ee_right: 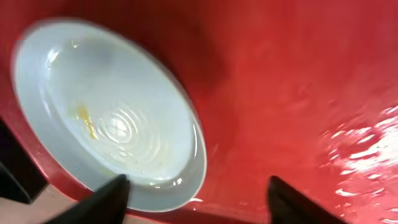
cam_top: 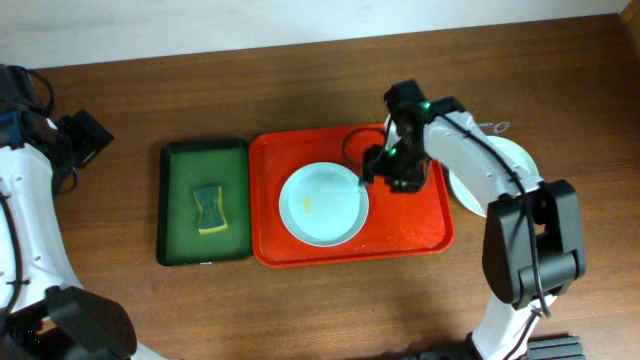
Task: Clean dirty plates on tray and stack at the side
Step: 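Grasp the other pale blue plate's rim and slide it to tray center, then hold the plate rim with right gripper while left arm moves to sponge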
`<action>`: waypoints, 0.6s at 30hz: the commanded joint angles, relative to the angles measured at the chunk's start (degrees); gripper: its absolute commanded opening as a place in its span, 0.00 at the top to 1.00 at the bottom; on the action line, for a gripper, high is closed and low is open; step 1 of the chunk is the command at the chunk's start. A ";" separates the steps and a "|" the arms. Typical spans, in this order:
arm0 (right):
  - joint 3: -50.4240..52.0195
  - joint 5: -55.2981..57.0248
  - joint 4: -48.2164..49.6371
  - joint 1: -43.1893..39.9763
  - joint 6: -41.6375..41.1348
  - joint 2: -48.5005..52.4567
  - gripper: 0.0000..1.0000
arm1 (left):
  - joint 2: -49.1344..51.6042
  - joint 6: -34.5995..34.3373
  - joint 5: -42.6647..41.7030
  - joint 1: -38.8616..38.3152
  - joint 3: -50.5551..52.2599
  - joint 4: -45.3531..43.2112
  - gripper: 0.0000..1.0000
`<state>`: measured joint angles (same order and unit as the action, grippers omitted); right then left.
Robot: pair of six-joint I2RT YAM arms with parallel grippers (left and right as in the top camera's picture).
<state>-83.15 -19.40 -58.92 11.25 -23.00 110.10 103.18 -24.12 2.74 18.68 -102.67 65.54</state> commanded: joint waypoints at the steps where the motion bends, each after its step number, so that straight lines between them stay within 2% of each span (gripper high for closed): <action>1: -1.29 0.74 -0.24 -3.48 2.56 -0.13 0.21 | -1.29 -0.70 -0.42 0.24 -1.14 -0.02 0.01; 4: -1.03 1.14 -0.61 -4.92 8.63 -0.11 0.27 | -1.29 -0.70 -0.42 0.24 -1.14 -0.04 0.01; 6: 0.26 1.38 -0.72 -4.83 8.57 -0.11 0.37 | -1.29 -0.70 -0.44 0.24 -1.14 -0.02 0.01; 10: 4.15 0.70 0.83 -3.37 7.52 -0.11 0.37 | -1.29 -0.70 -0.44 0.24 -1.14 -0.04 0.01; 13: 4.15 -5.86 -1.36 -2.58 5.09 -0.13 0.38 | -1.29 -0.70 -0.42 0.24 -1.14 -0.04 0.01; 18: 4.15 -4.37 -2.64 2.12 3.28 -0.13 0.37 | -1.31 -0.70 -0.42 0.24 -1.14 -0.04 0.01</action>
<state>-79.42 -23.77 -61.36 10.66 -18.06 110.10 103.18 -24.12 2.74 18.68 -102.67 65.54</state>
